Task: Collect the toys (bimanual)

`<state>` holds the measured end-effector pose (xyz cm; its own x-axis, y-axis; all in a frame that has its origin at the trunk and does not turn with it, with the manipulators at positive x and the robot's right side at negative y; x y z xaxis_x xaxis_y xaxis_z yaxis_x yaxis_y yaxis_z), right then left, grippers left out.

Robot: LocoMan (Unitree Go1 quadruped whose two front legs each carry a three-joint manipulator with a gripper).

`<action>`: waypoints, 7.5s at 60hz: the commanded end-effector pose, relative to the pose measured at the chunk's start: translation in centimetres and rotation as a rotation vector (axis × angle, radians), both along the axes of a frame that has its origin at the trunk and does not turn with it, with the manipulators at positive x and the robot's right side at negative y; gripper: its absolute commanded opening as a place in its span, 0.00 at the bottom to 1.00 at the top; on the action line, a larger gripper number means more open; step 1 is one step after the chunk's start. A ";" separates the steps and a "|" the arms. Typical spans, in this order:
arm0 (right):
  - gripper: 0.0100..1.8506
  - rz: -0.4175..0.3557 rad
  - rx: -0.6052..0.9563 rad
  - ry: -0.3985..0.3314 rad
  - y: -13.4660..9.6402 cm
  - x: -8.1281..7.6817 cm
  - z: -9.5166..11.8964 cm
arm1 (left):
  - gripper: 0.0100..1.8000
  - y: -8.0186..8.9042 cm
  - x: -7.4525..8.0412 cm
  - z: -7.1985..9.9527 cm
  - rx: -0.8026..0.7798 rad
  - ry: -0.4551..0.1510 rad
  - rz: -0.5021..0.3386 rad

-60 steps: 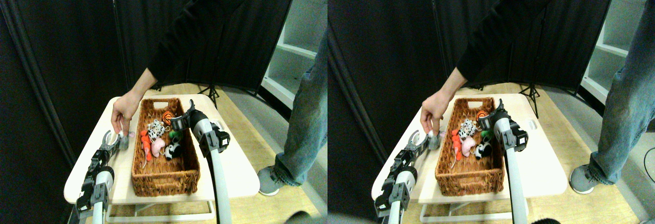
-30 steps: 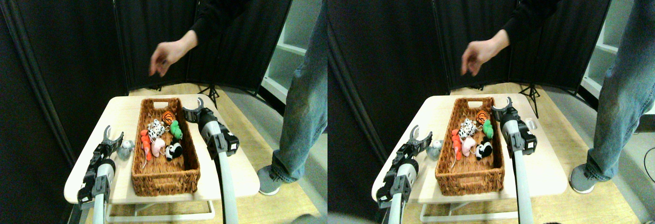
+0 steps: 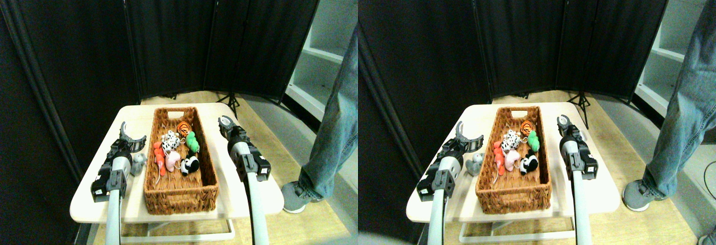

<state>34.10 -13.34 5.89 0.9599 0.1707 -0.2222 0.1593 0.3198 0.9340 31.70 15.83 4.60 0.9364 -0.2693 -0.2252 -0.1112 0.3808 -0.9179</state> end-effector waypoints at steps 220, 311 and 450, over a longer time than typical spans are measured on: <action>0.00 -0.111 0.228 -0.071 -0.4 -1.9 0.3 | 0.30 -9.1 4.3 3.1 -0.040 0.115 -0.141; 0.42 0.001 0.104 0.187 -1.6 -4.7 -6.5 | 0.14 3.6 -0.9 1.1 0.063 -0.049 0.093; 0.00 0.178 0.088 0.008 8.7 -3.1 3.3 | 0.13 4.0 -2.1 0.6 0.002 -0.101 0.126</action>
<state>30.99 -5.06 8.93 0.9112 0.3318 -0.2444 0.1476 0.2909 0.9453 29.37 19.96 4.23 0.9743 -0.1289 -0.1849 -0.1255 0.3709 -0.9202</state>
